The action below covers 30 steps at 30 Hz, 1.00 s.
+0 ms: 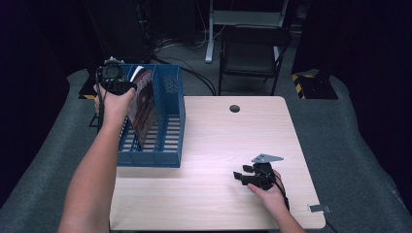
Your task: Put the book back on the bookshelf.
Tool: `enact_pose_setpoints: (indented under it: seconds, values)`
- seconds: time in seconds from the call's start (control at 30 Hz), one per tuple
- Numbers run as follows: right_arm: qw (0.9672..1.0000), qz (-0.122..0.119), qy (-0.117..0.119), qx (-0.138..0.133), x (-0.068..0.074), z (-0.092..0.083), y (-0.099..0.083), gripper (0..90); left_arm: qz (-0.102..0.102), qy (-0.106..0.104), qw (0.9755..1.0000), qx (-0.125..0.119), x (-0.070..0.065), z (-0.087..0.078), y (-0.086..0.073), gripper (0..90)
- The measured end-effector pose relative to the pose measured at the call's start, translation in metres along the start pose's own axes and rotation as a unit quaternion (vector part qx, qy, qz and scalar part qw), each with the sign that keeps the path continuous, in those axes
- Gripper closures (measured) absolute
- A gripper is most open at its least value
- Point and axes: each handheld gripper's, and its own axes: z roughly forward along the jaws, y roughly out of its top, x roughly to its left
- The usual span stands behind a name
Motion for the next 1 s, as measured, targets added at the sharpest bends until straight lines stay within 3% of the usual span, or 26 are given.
enact_pose_setpoints:
  seconds: [0.43, 0.67, 1.0]
  values:
    - [1.0, 0.003, 0.0, -0.001, 0.002, 0.002, 0.0, 44.0, -0.015, -0.031, 0.9994, 0.005, 0.008, -0.009, -0.006, 50.2]
    - [1.0, 0.002, 0.0, -0.001, 0.001, 0.002, 0.0, 43.9, -0.026, -0.049, 0.9984, -0.007, 0.014, -0.015, -0.008, 48.0]
    - [1.0, 0.003, 0.0, 0.001, 0.001, 0.003, 0.0, 43.8, -0.02, -0.06, 0.998, -0.007, 0.017, -0.022, -0.008, 47.4]
